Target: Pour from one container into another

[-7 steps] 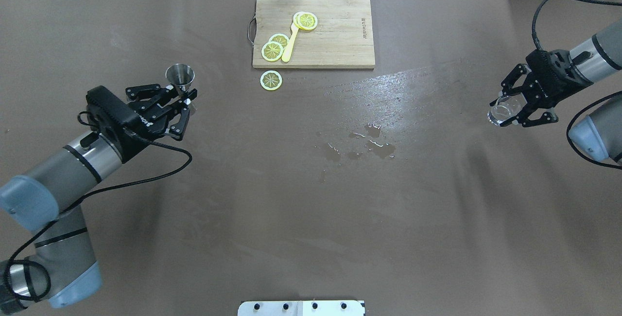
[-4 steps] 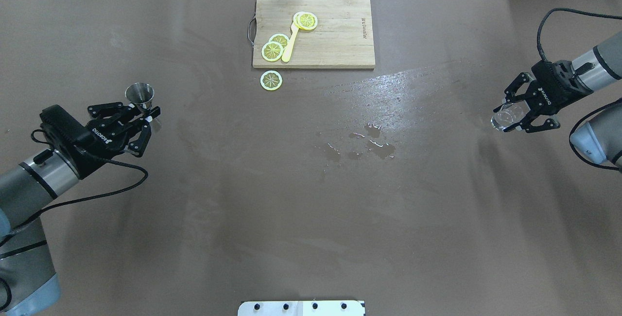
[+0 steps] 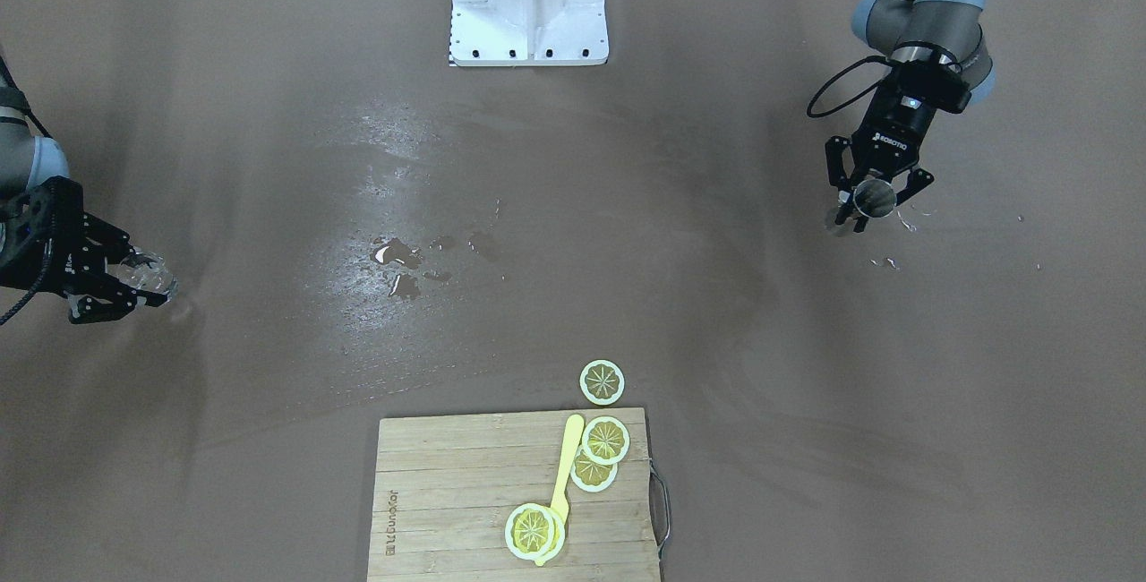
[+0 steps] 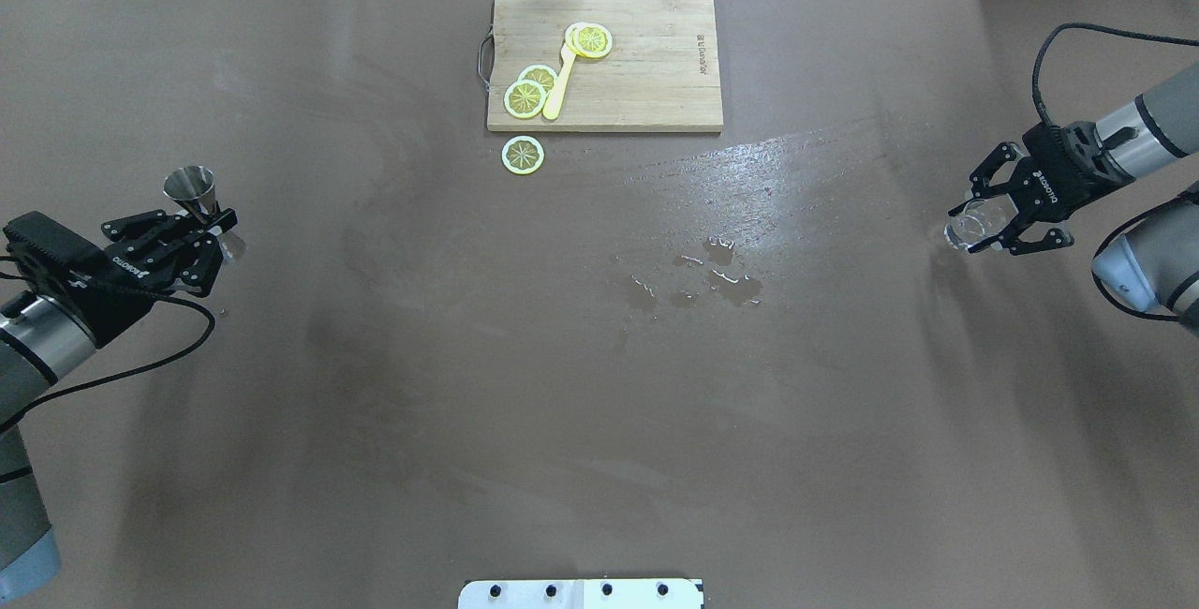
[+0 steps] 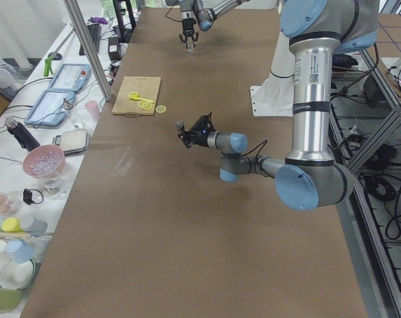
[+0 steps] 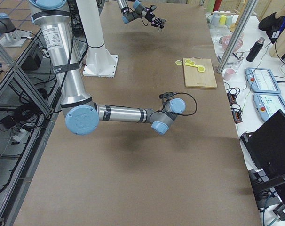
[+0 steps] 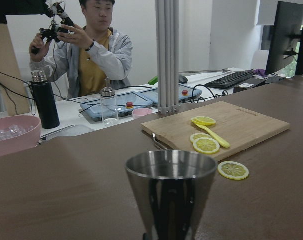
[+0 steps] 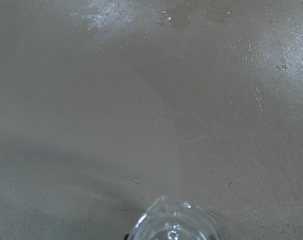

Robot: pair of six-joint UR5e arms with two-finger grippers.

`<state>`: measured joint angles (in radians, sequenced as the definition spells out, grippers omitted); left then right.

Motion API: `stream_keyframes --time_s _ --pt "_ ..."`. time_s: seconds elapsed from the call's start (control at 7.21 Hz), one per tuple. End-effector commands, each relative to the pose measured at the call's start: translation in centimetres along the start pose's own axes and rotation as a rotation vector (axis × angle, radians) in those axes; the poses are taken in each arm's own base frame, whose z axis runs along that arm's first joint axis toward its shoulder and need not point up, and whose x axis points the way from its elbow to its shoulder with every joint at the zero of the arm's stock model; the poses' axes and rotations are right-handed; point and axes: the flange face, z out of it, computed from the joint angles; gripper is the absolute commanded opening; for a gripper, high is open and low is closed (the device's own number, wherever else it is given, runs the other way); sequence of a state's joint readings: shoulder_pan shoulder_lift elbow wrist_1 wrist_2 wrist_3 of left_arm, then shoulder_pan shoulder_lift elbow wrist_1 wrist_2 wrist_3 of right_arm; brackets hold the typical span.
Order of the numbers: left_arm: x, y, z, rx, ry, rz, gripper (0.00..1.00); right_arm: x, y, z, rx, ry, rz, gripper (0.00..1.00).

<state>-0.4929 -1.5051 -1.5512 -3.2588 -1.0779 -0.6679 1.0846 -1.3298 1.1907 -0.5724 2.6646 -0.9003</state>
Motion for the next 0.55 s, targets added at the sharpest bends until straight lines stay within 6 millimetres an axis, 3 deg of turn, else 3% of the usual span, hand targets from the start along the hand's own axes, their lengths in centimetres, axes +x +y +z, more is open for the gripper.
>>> stream_keyframes --time_s 0.0,0.14,0.28,0.42 --pt "-3.2 1.8 -1.2 0.013 -0.124 0.000 0.00 -0.3 0.6 0.2 0.008 0.010 -0.024 0.00" --pt "-3.4 1.6 -1.3 0.046 -0.165 0.003 0.00 -0.5 0.9 0.2 0.010 0.013 -0.033 0.00" --pt "-1.6 3.2 -1.9 0.069 -0.192 0.008 0.00 -0.7 1.2 0.3 0.013 0.016 -0.041 0.00" --pt "-1.2 4.6 -2.4 0.096 -0.244 -0.006 0.00 -0.8 1.3 0.3 0.014 0.018 -0.046 0.00"
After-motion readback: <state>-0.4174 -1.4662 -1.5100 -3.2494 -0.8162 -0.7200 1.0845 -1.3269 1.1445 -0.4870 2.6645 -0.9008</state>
